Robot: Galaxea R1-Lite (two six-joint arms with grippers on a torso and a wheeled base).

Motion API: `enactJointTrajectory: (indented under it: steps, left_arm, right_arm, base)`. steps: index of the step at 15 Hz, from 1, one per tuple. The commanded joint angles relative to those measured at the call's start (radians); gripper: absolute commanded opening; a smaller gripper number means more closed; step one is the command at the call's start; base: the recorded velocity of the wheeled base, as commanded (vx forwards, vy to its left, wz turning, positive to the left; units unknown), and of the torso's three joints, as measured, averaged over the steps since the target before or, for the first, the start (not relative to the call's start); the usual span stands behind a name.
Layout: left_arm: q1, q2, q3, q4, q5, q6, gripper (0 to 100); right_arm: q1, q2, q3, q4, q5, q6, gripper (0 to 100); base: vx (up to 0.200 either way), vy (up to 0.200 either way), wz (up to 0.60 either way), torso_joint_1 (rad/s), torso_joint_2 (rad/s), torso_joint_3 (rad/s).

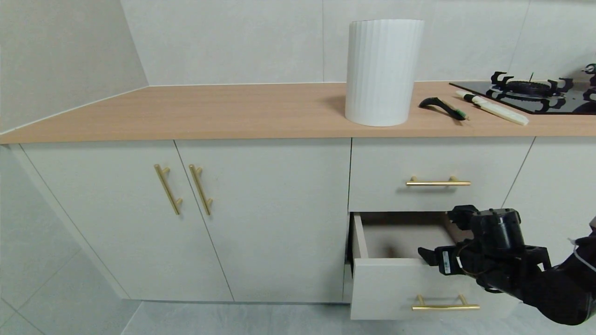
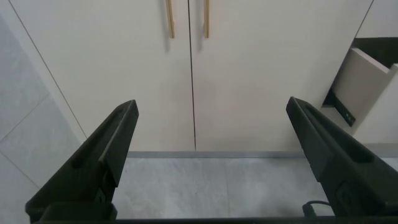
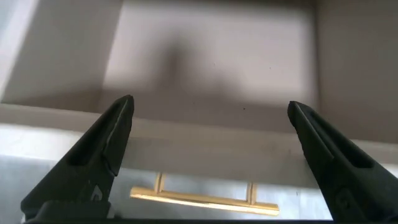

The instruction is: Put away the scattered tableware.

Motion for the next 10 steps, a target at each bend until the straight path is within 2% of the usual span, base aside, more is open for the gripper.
enactJointTrajectory:
  steps: [1, 5, 10]
  left_arm:
    - [0.0, 0.0, 0.0, 0.0, 0.0, 0.0, 100]
    - [0.0, 0.0, 0.0, 0.0, 0.0, 0.0, 100]
    - [0.0, 0.0, 0.0, 0.0, -0.001, 0.0, 100]
  right_arm:
    - [0.001, -0.054, -0.009, 0.035, 0.007, -0.001, 100]
    - [0.001, -0.137, -0.038, 0.252, 0.068, -0.01, 100]
    - [0.003, -0.229, -0.07, 0.487, 0.096, -0.056, 100]
  base:
    - [0.0, 0.0, 0.0, 0.0, 0.0, 0.0]
    - [0.0, 0.0, 0.0, 0.0, 0.0, 0.0]
    - [0.0, 0.0, 0.0, 0.0, 0.0, 0.0]
